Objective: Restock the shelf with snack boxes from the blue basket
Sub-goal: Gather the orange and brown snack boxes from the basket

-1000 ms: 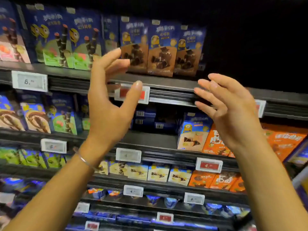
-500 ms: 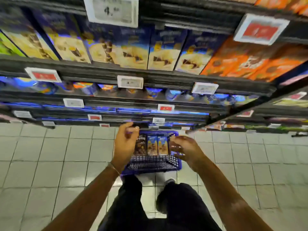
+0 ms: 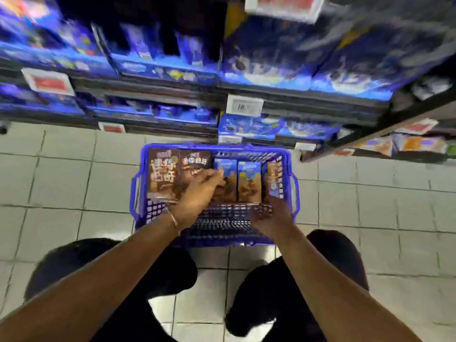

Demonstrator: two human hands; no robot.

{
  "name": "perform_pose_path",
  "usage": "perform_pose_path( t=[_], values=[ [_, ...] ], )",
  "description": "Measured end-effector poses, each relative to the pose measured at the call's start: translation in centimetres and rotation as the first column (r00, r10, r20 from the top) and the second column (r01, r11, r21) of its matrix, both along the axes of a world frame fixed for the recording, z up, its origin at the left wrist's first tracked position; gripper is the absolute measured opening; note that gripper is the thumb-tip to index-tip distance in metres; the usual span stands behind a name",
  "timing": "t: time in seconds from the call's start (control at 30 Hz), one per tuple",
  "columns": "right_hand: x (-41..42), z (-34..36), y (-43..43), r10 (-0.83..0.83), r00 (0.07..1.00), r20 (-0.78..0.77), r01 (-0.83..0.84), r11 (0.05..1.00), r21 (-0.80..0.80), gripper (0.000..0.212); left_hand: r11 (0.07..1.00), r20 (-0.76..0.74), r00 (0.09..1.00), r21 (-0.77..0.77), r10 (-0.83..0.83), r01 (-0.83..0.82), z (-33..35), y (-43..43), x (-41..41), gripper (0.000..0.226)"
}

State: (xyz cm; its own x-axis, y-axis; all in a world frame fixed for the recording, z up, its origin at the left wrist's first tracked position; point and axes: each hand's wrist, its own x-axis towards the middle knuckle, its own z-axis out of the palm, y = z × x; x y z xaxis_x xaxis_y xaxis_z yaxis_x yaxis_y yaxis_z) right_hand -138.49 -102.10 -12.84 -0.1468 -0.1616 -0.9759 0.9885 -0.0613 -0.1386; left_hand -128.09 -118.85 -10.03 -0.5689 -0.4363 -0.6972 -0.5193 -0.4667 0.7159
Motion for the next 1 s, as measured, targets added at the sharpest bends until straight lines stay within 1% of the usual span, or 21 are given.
perform_pose_path(
  t=[0.03, 0.07, 0.1, 0.13, 0.17, 0.2, 0.23, 0.3, 0.4, 0.5, 0.57, 0.63, 0.67, 0.73, 0.8, 0.83, 0.87, 0.9, 0.93, 0.97, 1.0],
  values=[
    [-0.3, -2.9, 0.4, 0.029, 1.000, 0.002, -0.029, 0.999, -0.041, 0.042, 0.996, 0.028, 0.999, 0.080, 0.026, -0.028, -2.6, 0.1, -0.5, 0.018],
    [-0.7, -5.3, 0.6, -0.030, 0.999, 0.041, 0.036, 0.989, -0.143, 0.050, 0.991, 0.047, 0.998, 0.129, 0.041, -0.047, -4.9, 0.2, -1.0, 0.017],
    [-0.8, -7.2, 0.5, -0.099, 0.995, -0.030, 0.093, 0.982, -0.162, 0.042, 0.985, 0.057, 0.997, 0.161, 0.050, -0.059, -6.9, 0.6, -1.4, 0.017],
    [-0.8, -9.2, 0.5, -0.112, 0.979, -0.168, 0.090, 0.987, -0.135, 0.030, 0.982, 0.058, 0.997, 0.181, 0.049, -0.059, -8.7, 0.9, -1.8, 0.018],
    [-1.1, -11.1, 0.3, -0.192, 0.965, -0.179, 0.174, 0.979, -0.110, 0.033, 0.981, 0.049, 0.998, 0.185, 0.045, -0.053, -10.3, 1.1, -2.2, 0.020],
    [-1.4, -12.9, 0.5, -0.248, 0.957, -0.153, 0.235, 0.967, -0.094, 0.041, 0.982, 0.047, 0.998, 0.185, 0.040, -0.048, -11.5, 1.2, -2.4, 0.024],
    [-1.6, -14.3, 0.7, -0.255, 0.955, -0.153, 0.247, 0.967, -0.067, 0.044, 0.984, 0.045, 0.999, 0.172, 0.030, -0.037, -12.4, 1.3, -2.8, 0.028],
    [-1.9, -16.3, 1.2, -0.277, 0.945, -0.171, 0.255, 0.957, -0.141, 0.048, 0.988, 0.043, 0.998, 0.145, 0.044, -0.050, -13.2, 1.4, -3.2, 0.029],
    [-2.1, -16.1, 1.5, -0.283, 0.949, -0.136, 0.255, 0.947, -0.194, 0.058, 0.981, 0.033, 0.996, 0.175, 0.083, -0.088, -12.2, 1.9, -3.8, 0.027],
    [-1.5, -14.5, 1.6, -0.302, 0.949, -0.087, 0.267, 0.921, -0.284, 0.061, 0.992, 0.014, 1.000, 0.127, 0.021, -0.022, -10.6, 2.3, -3.9, 0.029],
    [-0.9, -13.0, 1.5, -0.337, 0.934, -0.121, 0.274, 0.890, -0.365, 0.057, 0.998, 0.005, 0.999, 0.049, -0.038, 0.038, -10.4, 2.4, -3.7, 0.026],
    [0.1, -11.8, 0.8, -0.377, 0.898, -0.229, 0.281, 0.889, -0.361, 0.047, 0.996, -0.022, 0.997, 0.029, -0.080, 0.081, -10.4, 2.7, -3.9, 0.029],
    [0.9, -11.5, 0.3, -0.381, 0.868, -0.318, 0.275, 0.902, -0.332, 0.048, 0.995, -0.050, 0.995, 0.061, -0.081, 0.084, -10.3, 3.0, -4.1, 0.031],
    [2.5, -10.8, -0.9, -0.324, 0.780, -0.536, 0.243, 0.945, -0.218, 0.059, 0.986, -0.133, 0.988, 0.136, -0.077, 0.095, -9.8, 3.7, -4.7, 0.027],
    [3.7, -10.2, -1.8, -0.160, 0.633, -0.757, 0.149, 0.985, -0.083, 0.075, 0.984, -0.212, 0.976, 0.157, -0.046, 0.081, -9.5, 4.1, -5.1, 0.019],
    [4.3, -10.0, -2.0, -0.046, 0.530, -0.847, 0.071, 0.997, -0.010, 0.084, 0.987, -0.249, 0.969, 0.153, -0.002, 0.041, -9.6, 4.1, -5.2, 0.013],
    [4.9, -10.1, -1.9, 0.047, 0.406, -0.913, -0.016, 0.999, 0.044, 0.090, 0.989, -0.284, 0.957, 0.150, 0.061, -0.018, -9.6, 4.0, -5.2, 0.007],
    [5.5, -10.5, -1.7, 0.099, 0.276, -0.956, -0.099, 0.992, 0.074, 0.092, 0.985, -0.308, 0.942, 0.144, 0.135, -0.094, -9.9, 3.6, -5.1, 0.006],
    [6.0, -10.9, -1.3, 0.107, 0.169, -0.980, -0.160, 0.984, 0.080, 0.089, 0.976, -0.306, 0.929, 0.134, 0.207, -0.173, -10.0, 3.1, -4.9, 0.007],
    [6.1, -11.4, -0.9, 0.081, 0.133, -0.988, -0.179, 0.982, 0.056, 0.080, 0.968, -0.292, 0.924, 0.107, 0.248, -0.226, -10.0, 2.5, -4.7, 0.006],
    [5.8, -11.9, -0.8, 0.033, 0.184, -0.982, -0.151, 0.988, 0.005, 0.069, 0.966, -0.277, 0.925, 0.072, 0.259, -0.249, -10.0, 1.8, -4.5, 0.005]
  ],
)
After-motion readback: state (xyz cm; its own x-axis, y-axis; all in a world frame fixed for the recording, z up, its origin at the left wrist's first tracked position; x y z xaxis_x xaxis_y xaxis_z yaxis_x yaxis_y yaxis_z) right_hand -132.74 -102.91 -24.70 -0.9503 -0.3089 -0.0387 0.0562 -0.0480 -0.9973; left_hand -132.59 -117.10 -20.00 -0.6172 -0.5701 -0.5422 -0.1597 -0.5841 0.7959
